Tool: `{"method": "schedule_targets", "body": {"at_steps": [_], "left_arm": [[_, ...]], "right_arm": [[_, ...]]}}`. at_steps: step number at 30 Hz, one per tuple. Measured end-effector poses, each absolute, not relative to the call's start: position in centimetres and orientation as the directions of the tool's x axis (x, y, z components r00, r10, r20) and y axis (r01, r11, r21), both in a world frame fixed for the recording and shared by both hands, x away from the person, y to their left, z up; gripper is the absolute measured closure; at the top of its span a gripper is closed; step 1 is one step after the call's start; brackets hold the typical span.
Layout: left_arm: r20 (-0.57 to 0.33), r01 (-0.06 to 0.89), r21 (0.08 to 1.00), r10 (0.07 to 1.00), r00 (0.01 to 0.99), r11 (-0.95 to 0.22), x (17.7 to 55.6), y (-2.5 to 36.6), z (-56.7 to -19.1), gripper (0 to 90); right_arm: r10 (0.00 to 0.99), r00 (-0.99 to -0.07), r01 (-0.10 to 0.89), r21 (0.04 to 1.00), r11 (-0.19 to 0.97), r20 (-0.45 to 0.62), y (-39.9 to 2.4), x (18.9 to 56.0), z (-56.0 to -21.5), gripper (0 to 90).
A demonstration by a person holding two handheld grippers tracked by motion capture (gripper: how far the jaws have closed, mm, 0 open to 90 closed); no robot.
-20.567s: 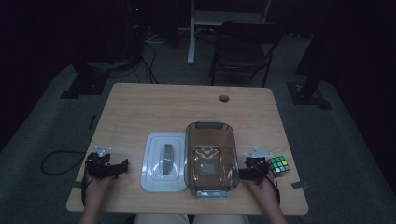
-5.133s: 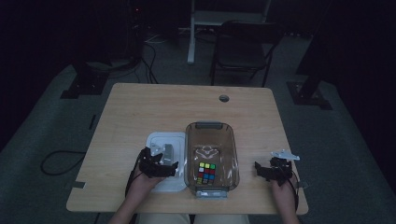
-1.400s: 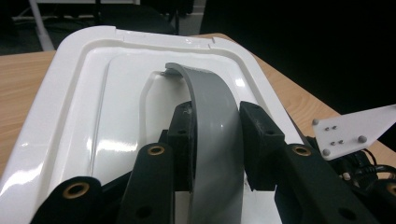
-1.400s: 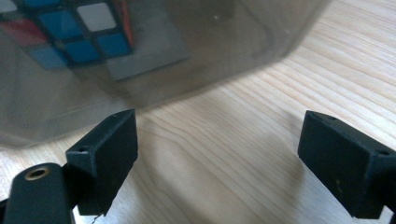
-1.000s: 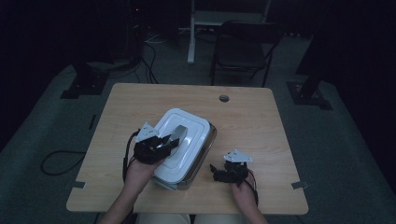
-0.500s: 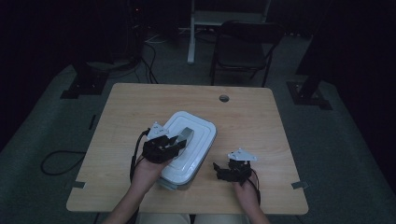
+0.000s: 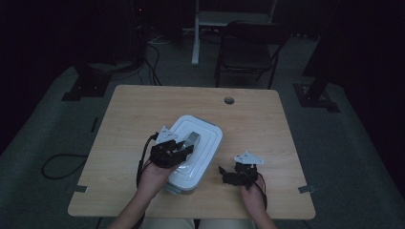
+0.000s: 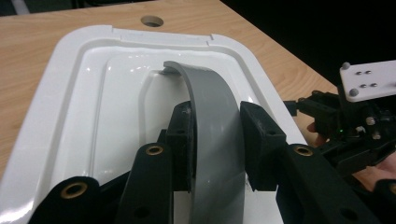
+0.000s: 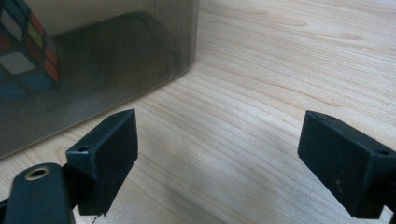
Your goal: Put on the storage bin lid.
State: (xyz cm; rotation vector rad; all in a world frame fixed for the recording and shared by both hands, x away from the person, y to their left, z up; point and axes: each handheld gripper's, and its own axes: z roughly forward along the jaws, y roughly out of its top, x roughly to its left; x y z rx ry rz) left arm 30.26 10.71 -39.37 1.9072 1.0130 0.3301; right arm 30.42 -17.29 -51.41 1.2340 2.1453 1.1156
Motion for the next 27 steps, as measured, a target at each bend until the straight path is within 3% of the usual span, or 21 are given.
{"method": "schedule_targets", "body": {"at_steps": [6,10,15,16,27], "left_arm": [[-0.169,0.513,0.823,0.758,0.63,-0.243,30.2,10.8,-39.4,67.9],[-0.173,0.496,0.838,0.751,0.638,-0.229,29.7,11.2,-39.3,58.1],[-0.156,0.482,0.845,0.756,0.635,-0.23,29.4,12.1,-38.8,56.8],[-0.156,0.481,0.846,0.757,0.634,-0.229,29.4,12.3,-38.7,50.3],[-0.167,0.474,0.856,0.757,0.632,-0.206,29.6,14.4,-38.4,40.2]], "right_arm": [[0.853,-0.521,0.523,0.802,0.287,0.034,-17.3,30.4,-51.6,12.2],[0.851,-0.525,0.518,0.804,0.293,0.028,-17.4,30.3,-51.5,12.2],[0.854,-0.519,0.523,0.804,0.285,0.034,-17.7,30.4,-51.6,12.2],[0.854,-0.519,0.522,0.803,0.286,0.032,-17.7,30.4,-51.6,12.2],[0.861,-0.507,0.523,0.807,0.274,0.036,-18.3,30.4,-51.5,12.2]]}}
